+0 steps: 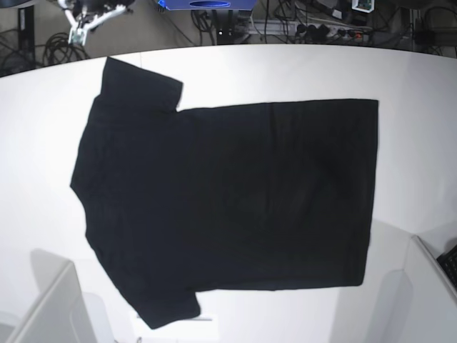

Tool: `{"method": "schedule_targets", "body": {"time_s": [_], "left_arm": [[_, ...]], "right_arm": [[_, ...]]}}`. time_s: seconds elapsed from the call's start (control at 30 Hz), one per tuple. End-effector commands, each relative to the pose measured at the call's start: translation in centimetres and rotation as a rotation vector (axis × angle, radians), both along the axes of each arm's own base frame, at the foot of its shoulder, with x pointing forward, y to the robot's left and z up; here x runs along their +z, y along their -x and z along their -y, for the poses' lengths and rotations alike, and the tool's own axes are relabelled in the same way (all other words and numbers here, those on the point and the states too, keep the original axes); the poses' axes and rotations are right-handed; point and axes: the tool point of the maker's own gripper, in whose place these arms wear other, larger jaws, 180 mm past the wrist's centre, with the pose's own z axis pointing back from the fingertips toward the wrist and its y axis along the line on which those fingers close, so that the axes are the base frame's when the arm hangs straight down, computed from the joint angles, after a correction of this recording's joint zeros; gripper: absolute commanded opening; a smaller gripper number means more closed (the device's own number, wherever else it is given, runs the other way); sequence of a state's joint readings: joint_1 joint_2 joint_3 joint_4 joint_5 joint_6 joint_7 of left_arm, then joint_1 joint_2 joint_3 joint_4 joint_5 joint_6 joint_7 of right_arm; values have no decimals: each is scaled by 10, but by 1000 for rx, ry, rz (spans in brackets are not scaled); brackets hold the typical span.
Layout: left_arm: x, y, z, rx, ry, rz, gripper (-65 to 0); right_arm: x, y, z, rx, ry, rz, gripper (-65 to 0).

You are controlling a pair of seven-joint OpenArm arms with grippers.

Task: Fold the T-shirt properly
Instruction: 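Lower both grippers and pinch the shirt's side edge at sleeve and hem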

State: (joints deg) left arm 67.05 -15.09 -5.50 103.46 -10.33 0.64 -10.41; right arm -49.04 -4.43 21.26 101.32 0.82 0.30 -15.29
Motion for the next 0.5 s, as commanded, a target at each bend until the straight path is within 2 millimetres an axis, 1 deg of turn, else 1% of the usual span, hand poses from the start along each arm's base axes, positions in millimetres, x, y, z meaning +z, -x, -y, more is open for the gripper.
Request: {"method": "schedule_targets", "body": {"time_s": [0.0, 0.07, 0.13, 0.2, 0.3, 0.33, 0.43, 0.47], "left_arm": [[11, -7, 6, -13, 16, 41, -650], [19, -18, 9, -18, 20, 79, -650], [31, -39, 14, -18, 32, 149, -650], [40, -57, 17, -24, 39, 206, -650], [48, -77, 18, -23, 44, 262, -650], [49, -82, 18, -26, 43, 274, -650], [50, -93, 17, -28, 41, 304, -650], [51, -96, 17, -27, 40, 313, -650]], "right_arm": [[11, -7, 2, -2, 15, 19, -650], [25, -28, 0, -7, 15, 66, -650], [39, -50, -1, -10, 15, 109, -650], [50, -70, -5, -8, 7, 144, -650], [56, -95, -10, -36, -37, 206, -650], [58, -105, -14, -56, -80, 240, -650], [61, -121, -29, -105, -232, 309, -650], [64, -128, -30, -107, -268, 334, -650]]}}
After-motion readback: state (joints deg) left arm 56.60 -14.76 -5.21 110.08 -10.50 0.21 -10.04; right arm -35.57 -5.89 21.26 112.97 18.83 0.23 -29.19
